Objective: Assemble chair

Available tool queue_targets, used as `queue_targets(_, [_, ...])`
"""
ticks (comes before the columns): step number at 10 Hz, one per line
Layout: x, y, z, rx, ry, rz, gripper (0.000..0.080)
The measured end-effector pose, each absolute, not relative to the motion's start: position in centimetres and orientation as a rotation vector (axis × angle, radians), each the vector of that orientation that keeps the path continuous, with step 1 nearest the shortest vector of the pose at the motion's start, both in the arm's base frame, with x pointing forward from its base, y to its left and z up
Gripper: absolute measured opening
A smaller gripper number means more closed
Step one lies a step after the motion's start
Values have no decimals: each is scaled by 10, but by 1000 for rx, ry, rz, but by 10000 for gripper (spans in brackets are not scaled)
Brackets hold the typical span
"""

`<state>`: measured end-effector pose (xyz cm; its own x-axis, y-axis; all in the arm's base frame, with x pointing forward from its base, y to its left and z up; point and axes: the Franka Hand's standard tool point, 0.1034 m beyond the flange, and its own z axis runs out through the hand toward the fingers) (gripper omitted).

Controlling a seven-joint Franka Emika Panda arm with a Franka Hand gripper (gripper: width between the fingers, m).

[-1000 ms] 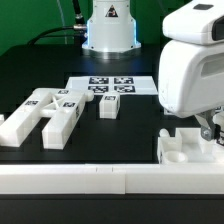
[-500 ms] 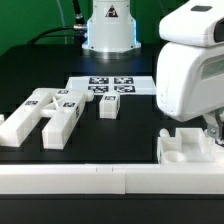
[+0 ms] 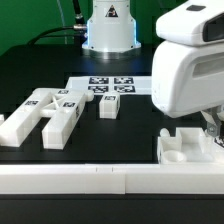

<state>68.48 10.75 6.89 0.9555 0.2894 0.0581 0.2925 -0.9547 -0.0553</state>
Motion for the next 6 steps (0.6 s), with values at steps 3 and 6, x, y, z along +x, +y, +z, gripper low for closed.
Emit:
queue_targets(3, [686, 107, 70, -3066, 5, -63, 288])
queue_targets(6, [684, 104, 69, -3050, 403, -38, 288])
